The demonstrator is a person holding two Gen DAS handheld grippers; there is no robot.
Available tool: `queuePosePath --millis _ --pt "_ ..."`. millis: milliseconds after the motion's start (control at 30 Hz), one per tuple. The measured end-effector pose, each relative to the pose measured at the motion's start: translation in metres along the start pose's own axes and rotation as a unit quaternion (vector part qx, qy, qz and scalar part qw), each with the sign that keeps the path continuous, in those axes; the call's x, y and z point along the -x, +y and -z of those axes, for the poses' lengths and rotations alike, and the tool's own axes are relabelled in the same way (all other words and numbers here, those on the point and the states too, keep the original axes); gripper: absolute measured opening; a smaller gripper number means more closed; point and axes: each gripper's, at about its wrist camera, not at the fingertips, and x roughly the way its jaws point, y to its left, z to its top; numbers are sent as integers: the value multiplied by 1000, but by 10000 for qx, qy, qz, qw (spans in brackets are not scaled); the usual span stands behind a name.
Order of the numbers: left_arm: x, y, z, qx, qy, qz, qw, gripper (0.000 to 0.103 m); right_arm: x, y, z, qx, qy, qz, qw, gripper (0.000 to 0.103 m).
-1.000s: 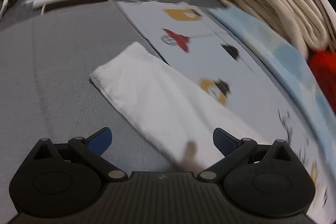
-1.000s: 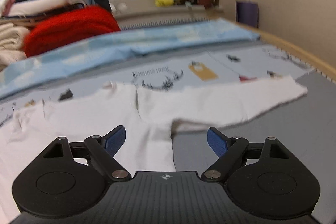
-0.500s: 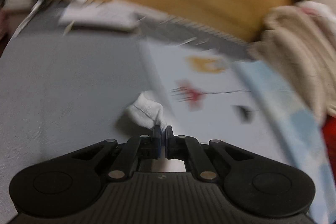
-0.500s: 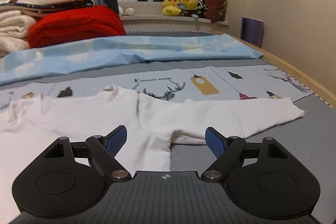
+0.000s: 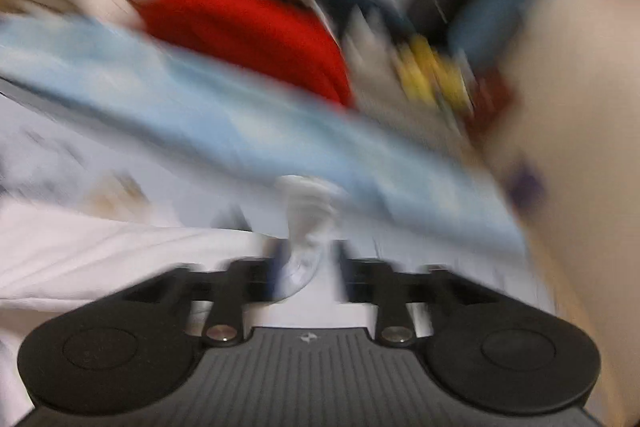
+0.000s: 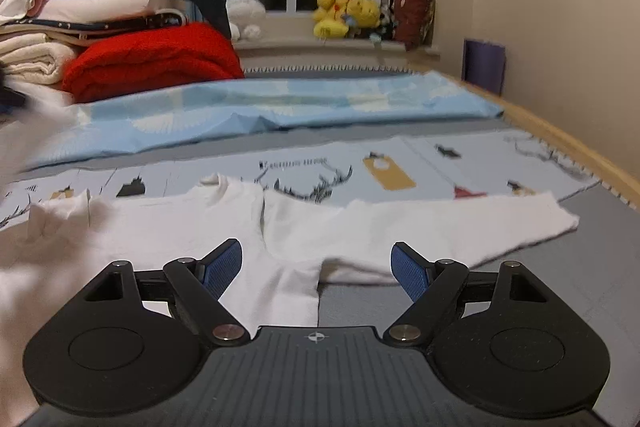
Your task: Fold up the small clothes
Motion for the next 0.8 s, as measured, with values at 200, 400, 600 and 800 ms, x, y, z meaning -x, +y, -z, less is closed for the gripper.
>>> queuePosePath --millis 200,400,600,800 --pt "27 36 51 -816 748 -439 9929 87 -9 -20 2 -575 545 -612 9950 82" --pt "53 133 64 -977 951 -2011 9700 87 -23 -23 -5 -1478 1029 -1781 9674 83" --pt "28 199 55 -329 1433 -1819 9723 87 -93 31 -43 -1206 1407 -2198 9578 83" --pt "10 217 51 -239 1524 -2082 9658 86 -189 100 -50 -1091 2003 -1744 9579 75"
